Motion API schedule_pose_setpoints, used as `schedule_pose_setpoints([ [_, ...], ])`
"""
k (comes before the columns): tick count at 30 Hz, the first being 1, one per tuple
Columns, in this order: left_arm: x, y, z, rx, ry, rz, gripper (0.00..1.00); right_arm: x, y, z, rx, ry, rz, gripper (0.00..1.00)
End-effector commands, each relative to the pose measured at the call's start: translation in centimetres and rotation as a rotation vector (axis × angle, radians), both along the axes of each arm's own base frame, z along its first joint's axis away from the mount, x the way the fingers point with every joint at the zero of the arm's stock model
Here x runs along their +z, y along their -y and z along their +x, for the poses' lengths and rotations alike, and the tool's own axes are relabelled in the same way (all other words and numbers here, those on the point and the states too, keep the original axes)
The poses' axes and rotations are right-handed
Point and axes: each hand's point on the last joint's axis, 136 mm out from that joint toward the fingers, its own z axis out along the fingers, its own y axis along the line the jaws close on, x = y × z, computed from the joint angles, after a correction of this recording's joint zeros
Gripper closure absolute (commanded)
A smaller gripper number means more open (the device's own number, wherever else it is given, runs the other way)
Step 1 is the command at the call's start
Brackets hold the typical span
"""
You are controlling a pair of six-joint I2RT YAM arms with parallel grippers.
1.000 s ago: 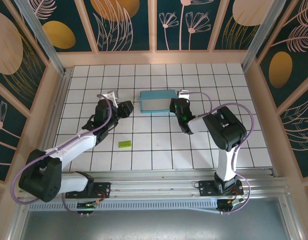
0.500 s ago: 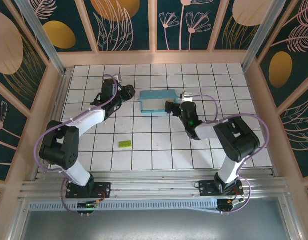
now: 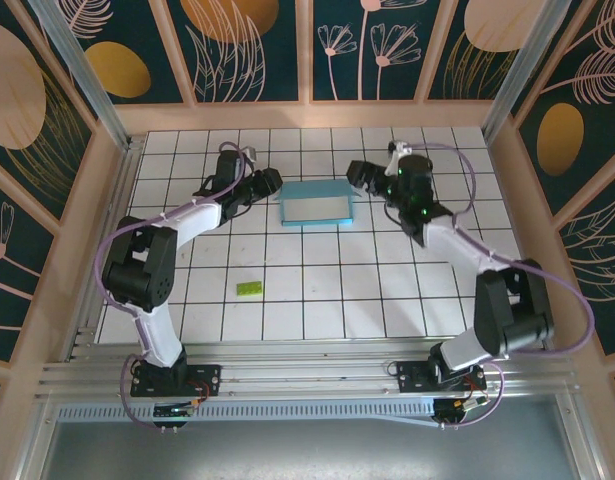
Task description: Fold the paper box
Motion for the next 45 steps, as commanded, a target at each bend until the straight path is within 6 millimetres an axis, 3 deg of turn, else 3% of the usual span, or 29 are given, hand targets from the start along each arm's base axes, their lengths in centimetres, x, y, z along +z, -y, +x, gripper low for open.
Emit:
schedule_pose_setpoints([
  [1,0.0,1.4,-0.2,-0.053,-0.030,-0.031,0.58,-5.5,-1.1,0.2,0.088,-0.264,-0.068,0.19],
  [5,-1.1,1.9,-0.4,-0.064,-0.053,-0.015,0.59,-7.6,-2.1,2.7,0.147,-0.336,-0.038,0.29],
  [8,-1.7,2.4,-0.5,-0.074,-0.072,-0.027,0.61,-9.1,-2.6,3.4,0.158,-0.360,-0.029,0.36],
  [15,-3.8,3.5,-1.7,-0.091,-0.117,-0.014,0.70,-11.5,-3.1,2.7,0.158,-0.399,-0.012,0.54],
  [23,-4.5,3.6,-2.0,-0.085,-0.131,-0.012,0.71,-13.0,-3.4,1.9,0.144,-0.426,0.011,0.67],
  [37,-7.1,4.6,-4.2,-0.088,-0.186,-0.065,0.75,-15.6,-3.5,0.9,0.082,-0.443,-0.011,0.70],
  [45,-8.3,3.0,-4.2,-0.046,-0.184,0.042,0.75,-17.3,-3.6,0.2,0.035,-0.422,-0.046,0.73],
])
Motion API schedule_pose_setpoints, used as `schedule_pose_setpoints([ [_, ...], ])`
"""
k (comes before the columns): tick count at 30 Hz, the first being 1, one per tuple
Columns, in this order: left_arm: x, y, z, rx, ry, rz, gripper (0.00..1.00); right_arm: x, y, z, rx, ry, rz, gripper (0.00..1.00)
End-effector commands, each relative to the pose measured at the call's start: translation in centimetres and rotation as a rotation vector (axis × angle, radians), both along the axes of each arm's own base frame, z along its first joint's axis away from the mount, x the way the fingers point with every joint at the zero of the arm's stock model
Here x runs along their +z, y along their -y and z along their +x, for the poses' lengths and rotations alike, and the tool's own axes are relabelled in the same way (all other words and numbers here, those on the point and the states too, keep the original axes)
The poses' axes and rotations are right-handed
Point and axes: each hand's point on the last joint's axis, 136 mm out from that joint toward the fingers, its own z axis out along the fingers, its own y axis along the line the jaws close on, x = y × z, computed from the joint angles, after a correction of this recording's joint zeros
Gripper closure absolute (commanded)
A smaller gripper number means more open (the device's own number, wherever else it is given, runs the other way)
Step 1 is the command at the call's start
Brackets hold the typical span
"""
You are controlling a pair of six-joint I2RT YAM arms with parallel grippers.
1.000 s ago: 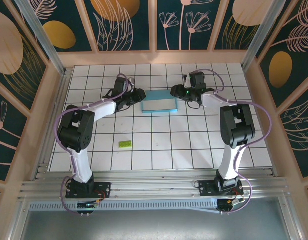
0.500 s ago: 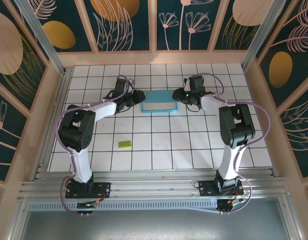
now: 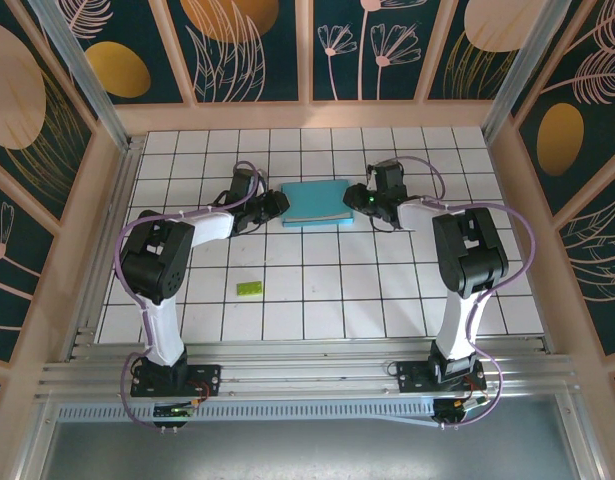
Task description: Fold the paper box
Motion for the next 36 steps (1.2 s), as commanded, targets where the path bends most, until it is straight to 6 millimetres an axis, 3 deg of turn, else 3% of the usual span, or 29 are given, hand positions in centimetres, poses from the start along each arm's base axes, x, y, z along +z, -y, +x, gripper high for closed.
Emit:
schedule_pose_setpoints([
  [1,-1.8,0.5,-1.3,-0.020,-0.036,0.049,0.75,-1.6,-1.2,-1.7,0.003,-0.018,-0.049,0.73],
  [5,-1.9,0.2,-1.3,-0.017,-0.030,0.066,0.76,-2.0,-0.5,-1.8,0.000,-0.017,-0.098,0.73],
  [12,0.5,1.7,-1.0,-0.039,-0.002,-0.041,0.76,0.8,-0.9,-1.6,-0.007,0.017,-0.012,0.70],
  [16,1.0,0.5,-0.7,-0.011,0.014,0.032,0.76,2.0,0.0,-1.1,-0.015,0.041,-0.069,0.63],
  [21,1.3,0.2,-1.0,-0.017,0.017,0.050,0.73,2.4,0.4,-1.4,0.020,0.023,-0.062,0.62],
  [29,1.3,1.5,-1.7,-0.065,-0.019,-0.020,0.70,1.9,-0.5,-2.2,0.066,-0.026,-0.042,0.73],
  [36,1.5,2.2,-2.4,-0.078,-0.038,-0.088,0.79,1.1,-1.2,-2.4,0.068,-0.054,-0.028,0.82],
])
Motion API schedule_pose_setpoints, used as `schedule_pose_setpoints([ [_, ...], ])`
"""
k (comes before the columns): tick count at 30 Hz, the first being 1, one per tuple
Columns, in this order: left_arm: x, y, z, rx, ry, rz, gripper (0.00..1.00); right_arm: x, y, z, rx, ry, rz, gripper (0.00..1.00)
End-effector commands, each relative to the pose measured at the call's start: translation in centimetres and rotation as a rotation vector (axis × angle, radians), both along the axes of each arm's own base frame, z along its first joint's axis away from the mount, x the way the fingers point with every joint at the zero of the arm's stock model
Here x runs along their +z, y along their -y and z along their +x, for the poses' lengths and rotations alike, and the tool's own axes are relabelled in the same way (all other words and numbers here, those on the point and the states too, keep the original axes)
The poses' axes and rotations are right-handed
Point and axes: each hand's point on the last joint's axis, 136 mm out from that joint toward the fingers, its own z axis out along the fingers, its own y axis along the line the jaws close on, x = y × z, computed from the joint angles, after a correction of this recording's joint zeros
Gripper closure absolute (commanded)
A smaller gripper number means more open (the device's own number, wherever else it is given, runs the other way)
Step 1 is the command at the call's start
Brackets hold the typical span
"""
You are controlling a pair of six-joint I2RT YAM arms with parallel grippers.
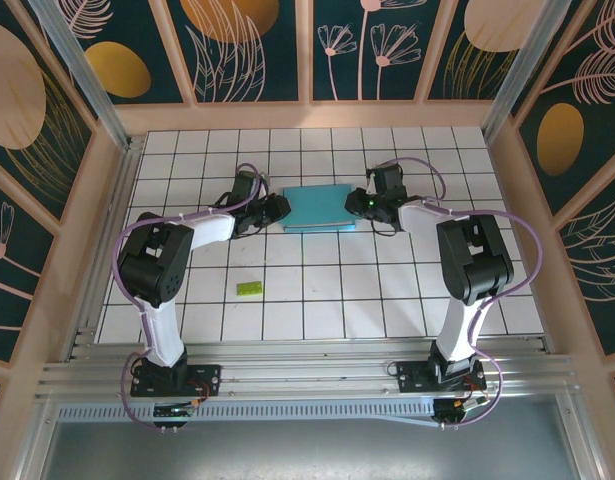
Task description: Fold the paper box
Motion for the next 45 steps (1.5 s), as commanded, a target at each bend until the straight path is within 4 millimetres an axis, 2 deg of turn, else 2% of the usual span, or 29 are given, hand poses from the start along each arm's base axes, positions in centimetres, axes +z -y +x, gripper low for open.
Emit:
schedule_pose_setpoints([
  [1,1.6,1.6,-0.9,-0.046,-0.005,-0.089,0.80,0.7,-1.6,-0.4,0.036,-0.007,0.032,0.82],
  [8,0.5,1.5,-1.0,-0.030,-0.023,-0.088,0.82,-1.0,-2.0,-0.7,0.027,-0.026,0.012,0.85],
  [11,0.1,1.2,-0.8,-0.014,-0.023,-0.076,0.82,-2.6,-1.2,-0.9,0.011,-0.026,-0.091,0.85],
  [15,-0.8,-0.5,-0.7,0.024,-0.007,0.040,0.81,-4.4,0.3,-1.2,-0.014,-0.017,-0.231,0.84],
  [17,-0.8,-0.9,-0.8,0.021,0.004,0.067,0.81,-5.0,0.8,-1.4,-0.019,-0.022,-0.257,0.83],
  [22,-0.1,-0.2,-0.8,-0.013,0.013,0.040,0.79,-5.9,0.8,-1.6,-0.019,-0.037,-0.271,0.81],
  [25,1.6,0.2,-0.7,-0.029,0.048,0.013,0.77,-5.0,0.2,-1.5,-0.007,-0.033,-0.240,0.79],
  [28,3.4,0.3,-0.3,-0.040,0.085,0.024,0.74,-3.1,-0.6,-1.1,0.004,-0.004,-0.190,0.76],
  [33,4.0,-1.2,0.5,0.000,0.106,0.129,0.73,-0.4,-0.9,-0.2,0.006,0.045,-0.174,0.72],
  [36,4.1,-2.0,0.9,0.015,0.117,0.191,0.73,0.2,-0.4,0.4,-0.008,0.061,-0.207,0.69],
  [40,3.1,-3.0,1.5,0.021,0.114,0.280,0.70,0.8,0.5,0.9,-0.022,0.081,-0.238,0.53],
  [42,2.4,-2.6,1.7,-0.007,0.099,0.274,0.68,0.5,0.9,1.1,-0.027,0.071,-0.233,0.47],
  [45,1.4,-1.4,1.7,-0.057,0.070,0.230,0.65,-0.5,0.4,0.9,-0.005,0.043,-0.212,0.44],
])
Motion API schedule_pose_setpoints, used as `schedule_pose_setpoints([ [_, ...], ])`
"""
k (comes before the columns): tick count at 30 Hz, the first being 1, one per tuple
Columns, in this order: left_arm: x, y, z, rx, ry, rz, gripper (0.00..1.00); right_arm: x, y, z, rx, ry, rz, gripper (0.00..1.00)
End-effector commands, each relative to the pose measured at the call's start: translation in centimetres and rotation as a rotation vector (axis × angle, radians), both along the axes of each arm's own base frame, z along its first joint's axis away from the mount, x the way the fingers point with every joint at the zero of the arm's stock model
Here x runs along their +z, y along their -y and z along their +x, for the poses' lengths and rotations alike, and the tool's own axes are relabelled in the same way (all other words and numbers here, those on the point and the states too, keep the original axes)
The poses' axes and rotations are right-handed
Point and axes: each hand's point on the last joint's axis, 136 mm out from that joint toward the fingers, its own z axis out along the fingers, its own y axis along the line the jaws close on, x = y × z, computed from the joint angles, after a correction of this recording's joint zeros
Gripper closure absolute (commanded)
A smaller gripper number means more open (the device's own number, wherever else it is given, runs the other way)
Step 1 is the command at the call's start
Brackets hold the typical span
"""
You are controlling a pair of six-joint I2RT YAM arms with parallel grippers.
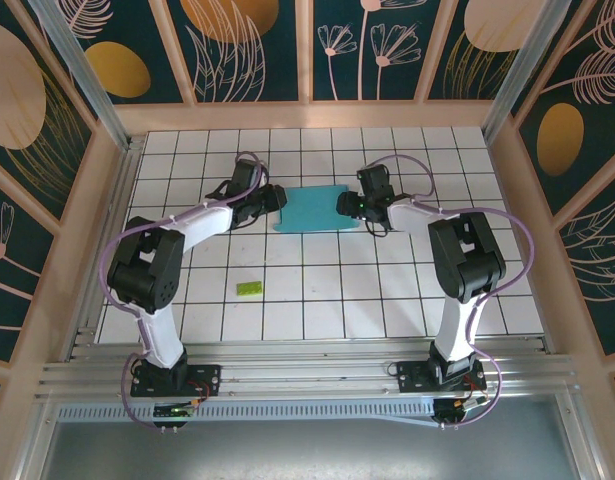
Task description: Fold the paper box
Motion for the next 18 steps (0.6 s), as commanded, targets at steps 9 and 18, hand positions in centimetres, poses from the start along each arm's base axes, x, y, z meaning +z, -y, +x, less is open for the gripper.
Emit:
schedule_pose_setpoints([
  [9,-6.4,0.9,-1.6,-0.063,-0.149,-0.016,0.65,-3.7,-0.6,-1.1,0.028,-0.087,0.050,0.62],
  [18,-8.3,0.8,-3.5,-0.069,-0.177,-0.055,0.76,-5.3,-0.1,-2.4,0.023,-0.120,0.040,0.68],
])
